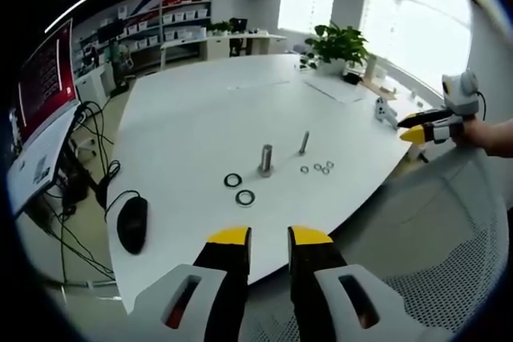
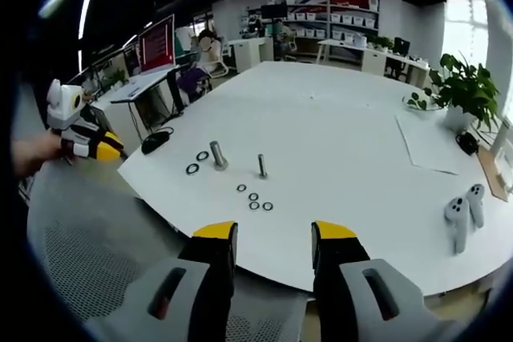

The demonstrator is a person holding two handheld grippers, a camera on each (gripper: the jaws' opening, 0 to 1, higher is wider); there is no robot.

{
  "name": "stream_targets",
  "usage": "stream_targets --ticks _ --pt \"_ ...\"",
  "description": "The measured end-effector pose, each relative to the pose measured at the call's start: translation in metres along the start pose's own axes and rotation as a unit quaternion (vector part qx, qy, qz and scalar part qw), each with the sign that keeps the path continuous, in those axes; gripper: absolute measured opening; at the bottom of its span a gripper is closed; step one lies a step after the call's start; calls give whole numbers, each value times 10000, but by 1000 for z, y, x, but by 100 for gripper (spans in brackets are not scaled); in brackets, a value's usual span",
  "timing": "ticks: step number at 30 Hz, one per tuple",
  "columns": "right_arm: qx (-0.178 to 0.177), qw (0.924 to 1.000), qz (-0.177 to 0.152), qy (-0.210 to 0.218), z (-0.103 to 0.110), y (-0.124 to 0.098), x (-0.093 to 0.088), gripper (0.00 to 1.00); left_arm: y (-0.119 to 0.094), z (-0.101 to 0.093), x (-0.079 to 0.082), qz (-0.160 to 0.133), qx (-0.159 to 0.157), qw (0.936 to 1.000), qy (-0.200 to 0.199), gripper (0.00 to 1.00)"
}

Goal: Place the washer onto the threaded stud by aligning its center hole with the stud, sliding it down to the base, and recovering from edge contact or off-axis alignment until the washer reaches the visible bottom stop.

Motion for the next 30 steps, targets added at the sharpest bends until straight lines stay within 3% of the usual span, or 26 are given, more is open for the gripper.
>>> stream_targets --ticks 5,9,14,28,30 --pt "13 9998 193 22 1 1 -9 40 -1 0 -6 120 96 9999 18 17" --pt "221 9997 -88 44 6 0 3 40 2 4 -6 239 164 9996 28 17" --pt "243 9996 -63 158 7 0 1 42 3 3 -15 420 110 9988 -204 19" --pt "532 9982 -110 246 15 0 3 41 4 5 -17 596 288 9978 -80 22" --pt "587 9980 -81 222 17 1 2 41 4 9 -23 758 415 9962 -72 22"
Point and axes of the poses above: the point that each gripper's makers call its tool centre point, and the gripper's own axes: y roughly forward along the fingers, z roughly to its left, x roughly out of its top, the point moved 2 cm from there along -y, roughly backward along the fingers, and after that the axes turned 8 degrees about y, right-handed, at the moved point
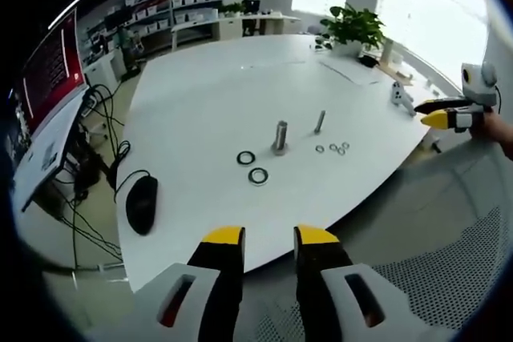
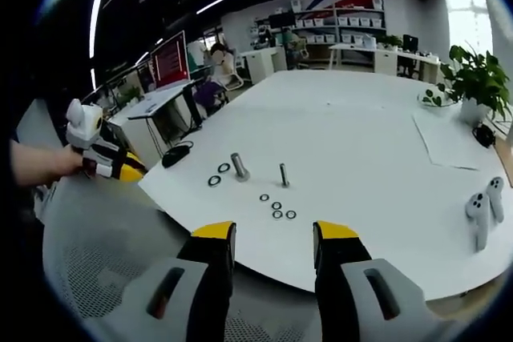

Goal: Place the washer onto the threaded stud by aligning its center hole with the stud, sliding it down to the base, and recovering from edge contact or off-axis alignment until the washer reaches the visible bottom stop.

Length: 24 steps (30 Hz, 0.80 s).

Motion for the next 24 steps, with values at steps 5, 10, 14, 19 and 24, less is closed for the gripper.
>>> stream_targets --ticks 5,10,14,19,24 --pt "73 10000 -19 -9 2 0 1 41 0 4 0 14 59 9999 -91 23" --pt "90 9999 14 -56 4 2 0 41 0 6 -3 65 70 9999 -101 23" --pt "83 10000 -44 -21 5 2 4 41 -1 12 -1 -32 86 9994 -327 23" --pt "42 10000 -49 8 4 1 2 40 -2 10 -1 -50 94 9996 -279 22" --pt "40 10000 -28 -17 3 2 2 40 -6 14 9 -322 191 9988 -326 22"
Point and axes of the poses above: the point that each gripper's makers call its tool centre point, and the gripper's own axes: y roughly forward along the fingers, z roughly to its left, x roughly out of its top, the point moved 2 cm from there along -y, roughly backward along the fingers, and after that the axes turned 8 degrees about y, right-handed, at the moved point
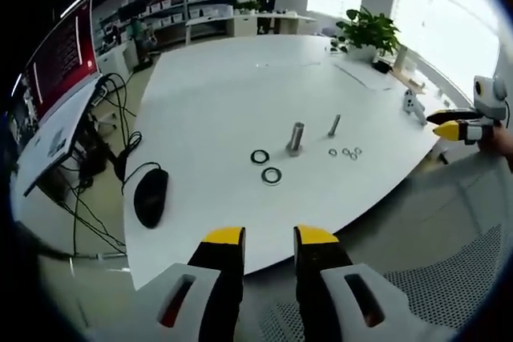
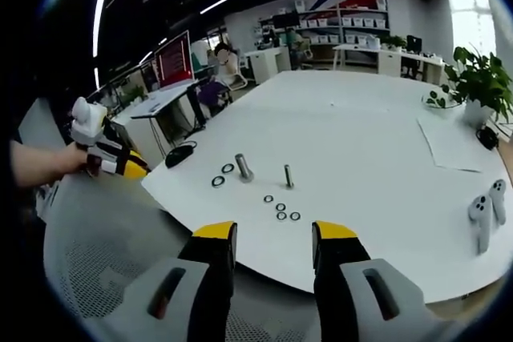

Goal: Place the washer onto the threaded stud by aligning its center hole with the stud, sliding it down to the base, and recovering from edge contact or off-axis alignment until the washer reaches the visible bottom stop.

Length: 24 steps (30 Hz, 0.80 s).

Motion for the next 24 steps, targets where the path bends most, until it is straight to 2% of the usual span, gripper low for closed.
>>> stream_targets --ticks 3,5,9,12,16,17,19,23,24 --pt "-59 10000 -24 28 -3 -1 0 40 0 0 -1 -14 -26 10000 -54 22" --pt "-64 10000 43 21 -3 0 -3 40 3 -3 -6 135 -91 9999 -43 23" --pt "-47 10000 -2 -13 -3 0 0 40 1 -2 -2 63 -77 9999 -37 23" --pt "-57 10000 -7 12 -3 -1 -1 40 2 -4 -5 151 -99 9998 -66 24" --pt "-86 9999 -54 70 -6 -2 1 40 4 -7 -1 185 -122 9996 156 24" --pt "-90 9999 -63 81 -6 -2 2 40 4 -9 1 190 -124 9991 366 24" --pt "-81 9999 -55 54 -6 -1 2 40 3 -13 8 38 -102 9981 607 23" --pt "-74 9999 -74 101 -6 -2 2 40 6 -18 0 313 -251 9971 650 23" --pt "-63 9999 -65 98 -6 -2 2 40 7 -19 -1 392 -265 9958 780 23"
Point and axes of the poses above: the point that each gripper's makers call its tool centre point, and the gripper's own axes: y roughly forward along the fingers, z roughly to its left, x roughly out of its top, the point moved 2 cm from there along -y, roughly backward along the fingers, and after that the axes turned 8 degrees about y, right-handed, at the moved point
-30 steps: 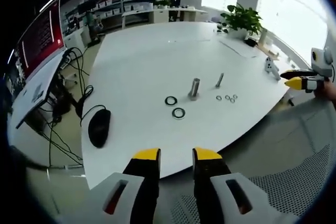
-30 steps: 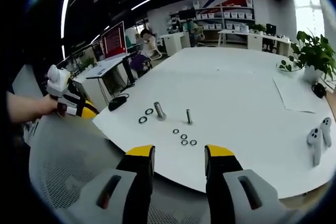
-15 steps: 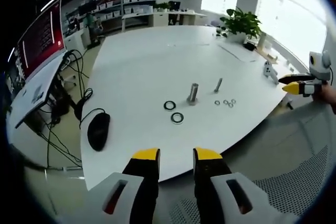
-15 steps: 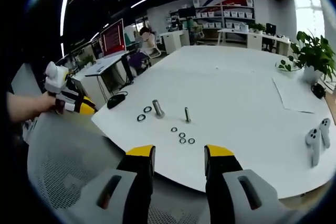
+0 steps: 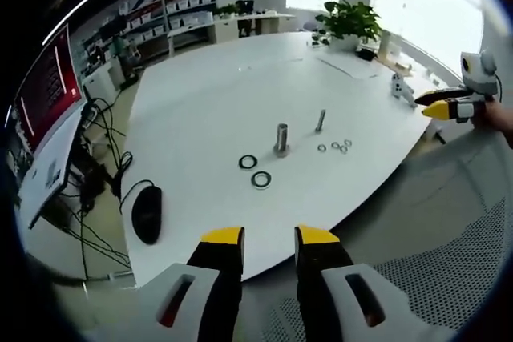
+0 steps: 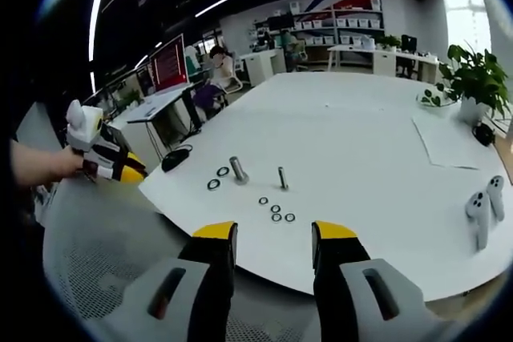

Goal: Place the washer onto the threaded stud by aligning its center hole with the stud, sliding it down to the base, and recovering from edge contact or off-axis alignment until the washer reaches the visible bottom stop.

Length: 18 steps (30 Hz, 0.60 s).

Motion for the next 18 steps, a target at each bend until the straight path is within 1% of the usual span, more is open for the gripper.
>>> stream_targets --ticks 1,2,3,4,6,9,11,15,18 --pt "10 10000 13 -13 1 0 0 40 1 2 -1 79 21 9997 224 22" --pt "19 10000 32 -54 1 1 0 40 1 -2 2 106 8 9986 526 22" --pt "20 10000 35 -67 1 1 0 40 2 -7 4 102 -68 9979 630 22" --pt "17 10000 31 -54 0 1 0 40 4 -11 2 168 -153 9974 689 22" --pt "22 10000 3 7 0 0 0 40 6 -14 -4 348 -219 9966 720 22" --pt "27 10000 10 -63 1 0 0 39 7 -16 -12 527 -374 9959 627 22" --pt "25 10000 1 -59 1 0 0 39 8 -17 -14 610 -416 9953 629 22" --pt "31 9999 28 -92 1 1 0 39 11 -14 -6 615 -418 9941 787 22" --pt "-28 10000 49 -70 -1 1 -1 39 19 -10 5 574 -456 9946 738 23"
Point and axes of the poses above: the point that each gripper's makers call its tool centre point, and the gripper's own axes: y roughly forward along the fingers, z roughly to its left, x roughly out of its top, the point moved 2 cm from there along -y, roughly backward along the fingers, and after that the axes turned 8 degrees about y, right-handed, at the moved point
